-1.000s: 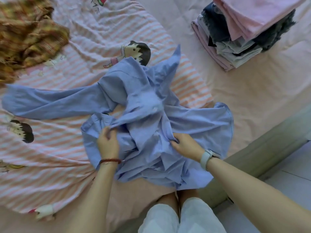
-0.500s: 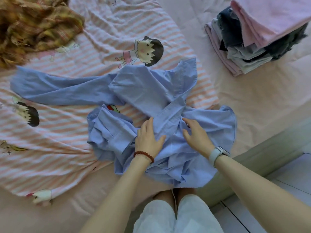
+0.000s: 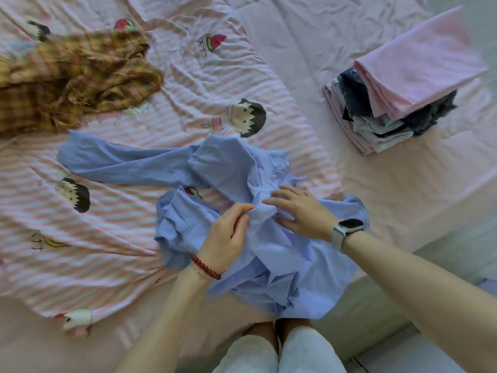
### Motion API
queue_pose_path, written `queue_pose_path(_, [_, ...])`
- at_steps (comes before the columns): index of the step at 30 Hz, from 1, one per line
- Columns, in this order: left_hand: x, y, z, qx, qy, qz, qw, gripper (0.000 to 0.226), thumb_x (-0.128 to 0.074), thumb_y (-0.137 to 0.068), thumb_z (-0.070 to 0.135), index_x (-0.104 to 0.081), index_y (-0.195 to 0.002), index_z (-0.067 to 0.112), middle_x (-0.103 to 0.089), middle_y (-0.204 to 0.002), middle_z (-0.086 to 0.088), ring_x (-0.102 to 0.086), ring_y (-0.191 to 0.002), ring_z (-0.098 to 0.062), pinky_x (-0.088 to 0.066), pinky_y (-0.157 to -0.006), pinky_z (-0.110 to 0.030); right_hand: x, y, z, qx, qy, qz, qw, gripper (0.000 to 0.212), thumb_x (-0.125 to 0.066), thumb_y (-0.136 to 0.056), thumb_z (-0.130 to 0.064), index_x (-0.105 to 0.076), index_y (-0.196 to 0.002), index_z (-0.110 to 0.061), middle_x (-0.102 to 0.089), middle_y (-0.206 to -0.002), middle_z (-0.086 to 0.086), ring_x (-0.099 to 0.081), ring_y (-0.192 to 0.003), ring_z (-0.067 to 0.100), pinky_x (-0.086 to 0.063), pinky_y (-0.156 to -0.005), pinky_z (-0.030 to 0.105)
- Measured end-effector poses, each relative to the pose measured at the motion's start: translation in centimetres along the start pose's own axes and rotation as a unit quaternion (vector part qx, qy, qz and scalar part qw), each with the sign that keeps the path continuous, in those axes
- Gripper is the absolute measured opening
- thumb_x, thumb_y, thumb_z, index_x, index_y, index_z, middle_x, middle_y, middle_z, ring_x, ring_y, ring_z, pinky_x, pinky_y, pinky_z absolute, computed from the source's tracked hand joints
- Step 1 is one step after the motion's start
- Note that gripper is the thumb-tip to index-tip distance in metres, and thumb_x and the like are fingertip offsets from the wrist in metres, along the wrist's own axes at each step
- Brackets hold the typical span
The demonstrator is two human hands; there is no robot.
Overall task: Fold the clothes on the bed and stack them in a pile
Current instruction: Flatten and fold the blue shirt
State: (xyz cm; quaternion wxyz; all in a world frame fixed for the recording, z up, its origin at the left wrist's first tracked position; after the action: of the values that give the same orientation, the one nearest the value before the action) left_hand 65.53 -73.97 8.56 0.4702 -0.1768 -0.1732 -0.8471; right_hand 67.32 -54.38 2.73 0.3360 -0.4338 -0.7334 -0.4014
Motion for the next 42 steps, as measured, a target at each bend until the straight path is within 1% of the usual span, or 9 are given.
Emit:
queue_pose_path(3, [2.8,-0.4,3.2,-0.029,0.015,0.049,0.998,0.019,-0.040,-0.092,0.004,-0.057,-0.097,-0.001,-0.056,-0.080,0.007,-0.051,-0.072,0.001,-0.038,-0.071,-0.007,1.5,-0.5,-2.6,0.029,-0.070,0.022,0.997,0.024,-0.056,-0.088,-0.011,-0.062,-0.111,-0.009,-0.060,-0.116,0.007,-0.047,-0.118,0.025,-0.033,-0.102,0.035])
queue_pose_path(6, [5.7,-0.4,6.1,-0.059,0.007,0.097,0.994,0.017,-0.037,-0.089,0.011,-0.052,-0.093,0.008,-0.052,-0.070,0.006,-0.050,-0.062,0.003,-0.037,-0.061,-0.008,4.0,-0.4,-4.1,-0.034,-0.166,0.080,0.982,0.021,-0.051,-0.082,0.000,-0.048,-0.071,-0.018,-0.051,-0.072,0.005,-0.048,-0.075,0.030,-0.039,-0.069,0.040])
queue_pose_path(13, [11.7,2.1,9.6,-0.109,-0.172,0.088,0.975,0.034,-0.072,-0.078,0.013,-0.056,-0.109,0.018,-0.053,-0.106,0.005,-0.058,-0.094,-0.020,-0.044,-0.080,-0.030,14.2,4.4,-5.1,-0.062,-0.152,0.243,0.956,0.026,-0.057,-0.083,0.001,-0.057,-0.109,-0.005,-0.053,-0.074,-0.001,-0.045,-0.065,0.020,-0.037,-0.062,0.034])
queue_pose_path(17, [13.1,5.3,12.5,-0.156,-0.256,0.162,0.940,0.015,-0.068,-0.081,0.022,-0.071,-0.090,0.011,-0.059,-0.099,-0.013,-0.061,-0.059,-0.024,-0.053,-0.052,-0.038,19.3,8.6,-7.0,0.008,-0.086,0.282,0.955,0.032,-0.060,-0.082,-0.002,-0.058,-0.112,-0.013,-0.054,-0.073,-0.011,-0.050,-0.064,0.019,-0.038,-0.062,0.030])
queue_pose_path(20, [12.9,6.8,15.0,-0.180,-0.317,0.250,0.897,0.053,-0.043,-0.091,0.048,-0.073,-0.075,0.008,-0.064,-0.096,-0.013,-0.058,-0.047,-0.023,-0.049,-0.040,-0.031,21.9,11.0,-8.9,0.071,-0.064,0.352,0.931,0.018,-0.058,-0.084,-0.003,-0.062,-0.100,-0.007,-0.064,-0.089,0.005,-0.058,-0.077,0.022,-0.041,-0.067,0.030])
queue_pose_path(22, [12.6,7.4,17.0,-0.185,-0.322,0.331,0.867,0.052,-0.041,-0.092,0.043,-0.072,-0.075,0.004,-0.064,-0.087,-0.015,-0.061,-0.058,-0.028,-0.051,-0.045,-0.034,23.4,12.2,-10.1,0.105,-0.028,0.396,0.912,0.015,-0.054,-0.084,-0.010,-0.064,-0.092,-0.002,-0.064,-0.092,0.012,-0.058,-0.078,0.025,-0.041,-0.067,0.032])
queue_pose_path(26, [11.9,8.0,21.9,-0.167,-0.298,0.466,0.816,0.021,-0.060,-0.086,0.018,-0.071,-0.083,0.001,-0.060,-0.087,-0.021,-0.059,-0.078,-0.039,-0.050,-0.060,-0.040,26.5,14.8,-11.9,0.135,-0.001,0.496,0.858,0.019,-0.051,-0.086,-0.008,-0.067,-0.091,0.003,-0.060,-0.096,0.019,-0.063,-0.074,0.033,-0.051,-0.057,0.040])
queue_pose_path(36, [13.9,13.4,36.5,-0.338,-0.224,0.610,0.681,0.023,-0.056,-0.088,0.018,-0.072,-0.085,0.001,-0.069,-0.069,-0.014,-0.062,-0.055,-0.026,-0.036,-0.053,-0.023,36.3,23.4,-17.4,0.225,0.003,0.683,0.695,0.017,-0.054,-0.091,-0.006,-0.069,-0.093,0.001,-0.069,-0.076,0.012,-0.056,-0.054,0.025,-0.042,-0.053,0.031])
queue_pose_path(42, [15.1,15.5,39.0,-0.395,-0.161,0.641,0.638,0.030,-0.053,-0.093,0.023,-0.071,-0.086,0.000,-0.066,-0.067,-0.011,-0.048,-0.062,-0.008,-0.035,-0.060,-0.016,38.5,26.1,-20.6,0.279,-0.051,0.729,0.623,0.024,-0.053,-0.089,-0.018,-0.070,-0.093,-0.001,-0.057,-0.071,-0.006,-0.046,-0.064,-0.019,-0.036,-0.059,0.006])
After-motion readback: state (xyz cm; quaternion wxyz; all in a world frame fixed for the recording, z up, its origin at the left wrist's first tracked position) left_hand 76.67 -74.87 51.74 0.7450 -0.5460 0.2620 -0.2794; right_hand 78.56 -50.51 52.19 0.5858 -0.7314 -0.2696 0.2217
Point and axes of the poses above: each hand's wrist, its own y-axis away from the middle knuckle, its own x-axis out of the back of the hand, z = x × y, the point moved 1 cm from there along -y, towards the middle knuckle
